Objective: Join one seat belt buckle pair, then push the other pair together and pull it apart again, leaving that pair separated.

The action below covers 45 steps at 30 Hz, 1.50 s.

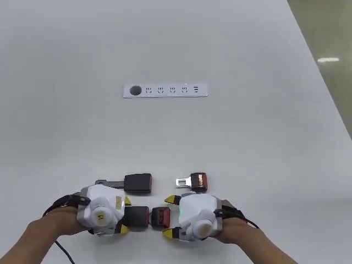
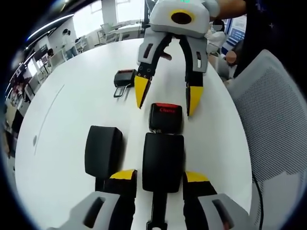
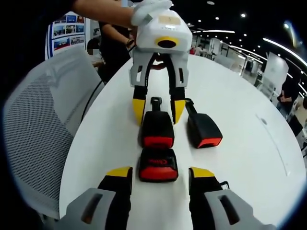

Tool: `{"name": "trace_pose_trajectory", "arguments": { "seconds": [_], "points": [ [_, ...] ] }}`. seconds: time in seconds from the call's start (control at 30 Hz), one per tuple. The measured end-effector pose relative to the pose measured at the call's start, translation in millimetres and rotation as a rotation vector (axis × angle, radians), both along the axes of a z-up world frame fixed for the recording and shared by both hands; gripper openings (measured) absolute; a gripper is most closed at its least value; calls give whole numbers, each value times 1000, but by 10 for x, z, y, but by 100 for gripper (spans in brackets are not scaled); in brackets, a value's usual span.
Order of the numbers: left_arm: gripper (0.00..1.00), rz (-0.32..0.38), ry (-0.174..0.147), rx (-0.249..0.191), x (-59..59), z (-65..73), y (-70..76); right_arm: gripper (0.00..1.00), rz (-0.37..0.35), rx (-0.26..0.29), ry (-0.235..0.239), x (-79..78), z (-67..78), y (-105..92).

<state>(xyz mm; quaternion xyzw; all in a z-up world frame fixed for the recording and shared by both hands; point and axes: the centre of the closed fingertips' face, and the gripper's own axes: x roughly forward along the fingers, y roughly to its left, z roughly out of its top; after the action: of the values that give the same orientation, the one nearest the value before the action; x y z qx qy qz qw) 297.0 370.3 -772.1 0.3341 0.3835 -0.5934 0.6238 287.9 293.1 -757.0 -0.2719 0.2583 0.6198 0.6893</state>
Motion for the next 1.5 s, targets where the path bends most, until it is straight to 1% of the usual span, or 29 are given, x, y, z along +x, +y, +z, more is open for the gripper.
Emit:
{"name": "trace_pose_trajectory", "arguments": {
  "seconds": [0.03, 0.13, 0.17, 0.23, 0.33, 0.43, 0.5, 0.57, 0.67, 0.87, 1.13, 1.23, 1.5],
  "points": [
    [40, 7, -1, -7, 8, 36, -7, 45, -1, 0, -3, 9, 11, -6],
    [41, 11, -8, -10, 16, 86, 4, 46, -1, 3, -10, 37, 40, -24],
    [41, 15, -15, -13, 30, 104, 12, 47, 0, 5, -13, 51, 58, -32],
    [42, 33, -14, -29, 51, 131, 13, 48, -2, 13, -13, 77, 90, -44],
    [45, 50, -25, -31, 94, 171, 43, 49, -13, 14, -25, 151, 126, -92],
    [46, 66, -26, -40, 128, 211, 60, 49, -27, 17, -35, 228, 168, -136],
    [46, 73, -39, -42, 170, 239, 77, 50, -33, 17, -41, 274, 190, -169],
    [46, 83, -39, -53, 192, 284, 69, 50, -38, 15, -47, 311, 204, -203],
    [46, 87, -48, -55, 227, 314, 76, 50, -43, 12, -53, 352, 210, -243],
    [46, 105, -64, -69, 338, 398, 77, 50, -61, 7, -63, 446, 224, -342],
    [46, 127, -78, -77, 486, 473, 59, 51, -90, -6, -78, 599, 234, -517],
    [46, 134, -84, -81, 561, 474, 58, 51, -100, -11, -83, 656, 231, -584],
    [46, 137, -87, -78, 705, 470, 33, 52, -125, -30, -85, 789, 200, -754]
  ]
}}
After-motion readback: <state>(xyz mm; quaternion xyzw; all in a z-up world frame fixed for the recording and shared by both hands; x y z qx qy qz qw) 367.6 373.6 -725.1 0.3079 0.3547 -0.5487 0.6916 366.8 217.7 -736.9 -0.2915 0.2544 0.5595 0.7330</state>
